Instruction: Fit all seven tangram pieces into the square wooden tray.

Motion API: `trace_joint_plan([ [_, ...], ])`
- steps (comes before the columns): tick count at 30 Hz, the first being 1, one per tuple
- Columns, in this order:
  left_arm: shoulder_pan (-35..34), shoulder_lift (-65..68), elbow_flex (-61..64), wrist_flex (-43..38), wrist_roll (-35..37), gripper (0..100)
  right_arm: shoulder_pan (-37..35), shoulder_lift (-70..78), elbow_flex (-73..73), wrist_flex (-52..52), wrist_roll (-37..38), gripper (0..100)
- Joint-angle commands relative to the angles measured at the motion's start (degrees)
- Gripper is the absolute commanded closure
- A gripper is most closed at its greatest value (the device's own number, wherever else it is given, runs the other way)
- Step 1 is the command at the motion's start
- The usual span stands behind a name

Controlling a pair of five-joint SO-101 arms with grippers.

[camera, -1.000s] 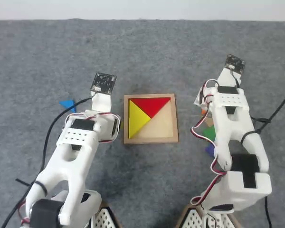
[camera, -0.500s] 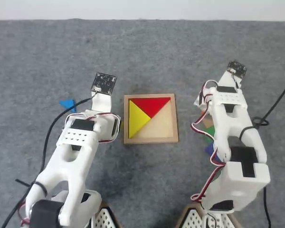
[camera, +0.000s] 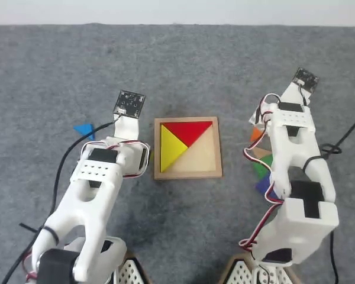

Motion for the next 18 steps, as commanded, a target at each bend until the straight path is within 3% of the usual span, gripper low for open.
trace_joint_plan([
  [1, 0.4, -2.3, -0.2, -1.3, -0.5, 82, -0.1, -0.8, -3.1, -1.0, -0.7, 82.5],
  [6, 0.4, -2.2, -0.2, -1.3, -0.5, 82, -0.7, 1.8, -5.5, -0.9, -5.3, 82.3],
  [12, 0.4, -2.2, -0.2, -1.2, -0.6, 82, -1.0, 7.3, -8.8, -0.5, -8.9, 71.8],
  [18, 0.4, -2.2, -0.2, -1.1, -0.6, 82, -1.4, 9.9, -11.4, -0.5, -9.8, 71.3],
])
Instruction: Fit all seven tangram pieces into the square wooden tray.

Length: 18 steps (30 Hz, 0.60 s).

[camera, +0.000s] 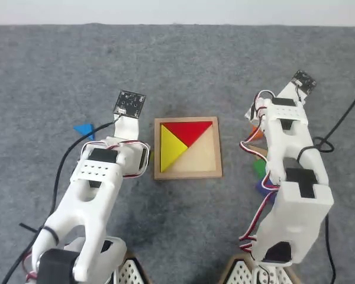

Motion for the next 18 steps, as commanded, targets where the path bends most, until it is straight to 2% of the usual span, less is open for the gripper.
trace_joint_plan([
  [1, 0.4, -2.2, -0.2, -1.1, -0.4, 82, -0.2, 0.0, -3.3, -0.5, -0.7, 71.3],
  [15, 0.4, -2.2, -0.2, -1.2, -0.4, 82, -3.4, 0.1, -5.1, -0.8, -1.1, 71.4],
  [18, 0.4, -2.2, -0.2, -1.2, -0.4, 82, -3.6, 0.1, -5.1, -1.0, -5.2, 71.4],
])
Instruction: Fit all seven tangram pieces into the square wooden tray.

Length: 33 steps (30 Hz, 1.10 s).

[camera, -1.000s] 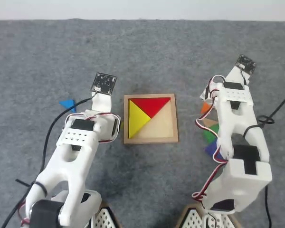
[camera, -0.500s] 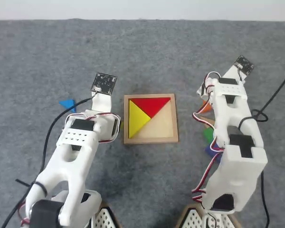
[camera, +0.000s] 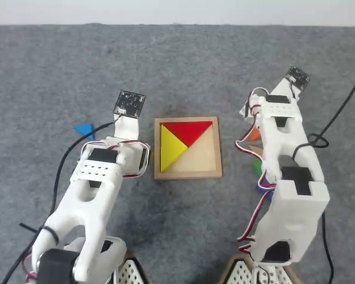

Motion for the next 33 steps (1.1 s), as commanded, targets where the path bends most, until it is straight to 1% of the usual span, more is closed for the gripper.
trace_joint_plan([
  [1, 0.4, -2.2, -0.2, -1.2, -0.4, 82, -0.6, -0.4, -3.3, -1.0, -4.4, 71.4],
  [7, 0.4, -2.2, -0.2, -1.2, -0.4, 82, -0.3, -0.3, -3.3, -1.0, -5.4, 72.1],
  [12, 0.4, -2.2, -0.2, -1.2, -0.4, 82, 1.0, 0.7, -3.3, -1.2, -5.6, 84.2],
  [18, 0.4, -2.2, -0.2, -1.3, -0.4, 82, 2.2, 3.9, -3.7, -2.3, -5.7, 83.6],
  [23, 0.4, -2.2, -0.2, -1.3, -0.4, 82, 2.2, 4.0, -4.9, 0.4, -4.5, 84.0],
  [25, 0.4, -2.2, -0.2, -1.4, -0.4, 82, 1.8, 4.0, -6.9, 4.0, 1.3, 84.0],
  [30, 0.4, -2.2, -0.2, -1.4, -0.4, 82, 2.3, 4.5, -13.4, 13.7, 26.4, 84.0],
  [32, 0.4, -2.2, -0.2, -1.4, -0.4, 82, 2.7, 4.5, -14.9, 15.9, 33.3, 84.0],
  [33, 0.4, -2.2, -0.2, -1.4, -0.4, 82, 2.7, 4.5, -15.4, 16.6, 35.4, 84.0],
])
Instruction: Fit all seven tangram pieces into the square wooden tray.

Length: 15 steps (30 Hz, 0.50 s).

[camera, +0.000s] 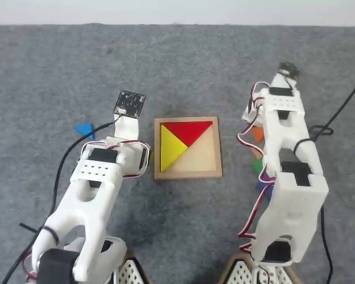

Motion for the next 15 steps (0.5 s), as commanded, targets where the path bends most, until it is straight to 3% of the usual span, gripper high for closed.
trace_joint_plan([
  [1, 0.4, -2.2, -0.2, -1.4, -0.4, 82, 0.9, -0.4, -4.4, 3.4, 12.0, 84.0],
  [5, 0.4, -2.2, -0.2, -1.4, -0.4, 82, 0.4, -0.4, -4.2, 3.4, 16.5, 84.1],
  [15, 0.4, -2.2, -0.2, -1.4, -0.4, 82, -0.6, -0.3, -1.7, 3.5, 20.0, 83.6],
])
